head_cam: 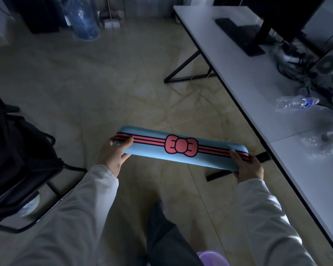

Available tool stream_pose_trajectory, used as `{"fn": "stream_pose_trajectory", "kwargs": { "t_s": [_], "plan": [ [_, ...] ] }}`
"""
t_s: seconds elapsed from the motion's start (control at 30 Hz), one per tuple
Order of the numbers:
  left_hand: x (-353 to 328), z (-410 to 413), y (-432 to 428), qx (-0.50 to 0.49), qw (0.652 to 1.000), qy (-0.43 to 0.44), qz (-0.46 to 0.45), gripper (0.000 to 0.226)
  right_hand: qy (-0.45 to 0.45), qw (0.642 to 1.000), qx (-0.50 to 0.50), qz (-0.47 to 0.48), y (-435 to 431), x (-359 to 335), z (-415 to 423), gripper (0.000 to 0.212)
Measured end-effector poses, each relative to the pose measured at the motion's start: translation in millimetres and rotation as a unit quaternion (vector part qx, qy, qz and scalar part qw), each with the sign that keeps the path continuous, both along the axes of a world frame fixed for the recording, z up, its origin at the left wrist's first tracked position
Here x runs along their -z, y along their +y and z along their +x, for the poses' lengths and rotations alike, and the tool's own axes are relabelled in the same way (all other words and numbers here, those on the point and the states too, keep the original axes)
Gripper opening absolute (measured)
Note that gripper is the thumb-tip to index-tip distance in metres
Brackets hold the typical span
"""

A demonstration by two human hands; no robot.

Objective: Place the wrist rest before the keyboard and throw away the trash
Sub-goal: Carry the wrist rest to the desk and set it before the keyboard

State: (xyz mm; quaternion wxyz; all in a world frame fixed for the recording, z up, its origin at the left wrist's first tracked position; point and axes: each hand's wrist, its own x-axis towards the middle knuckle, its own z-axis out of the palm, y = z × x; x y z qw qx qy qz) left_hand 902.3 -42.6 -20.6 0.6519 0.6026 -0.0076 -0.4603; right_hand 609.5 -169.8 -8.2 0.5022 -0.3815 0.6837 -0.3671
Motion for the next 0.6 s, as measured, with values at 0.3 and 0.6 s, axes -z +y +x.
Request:
{"fn": "stream_pose_trajectory", "kwargs": {
  "t_s": [0.3, 0.6],
  "plan": [
    [-19.6, 48.5, -140.9, 0.023, 0.999, -0.023, -0.002, 0.048, -0.025, 0.999, 0.024, 0.007, -122.9, -19.6, 49.8, 0.047],
    [-16.2, 104.4, -248.3, 0.031, 0.999, -0.018, 0.008, 0.051, -0.034, 0.998, 0.055, 0.021, -219.8, -12.0, 104.3, 0.045]
  ]
}}
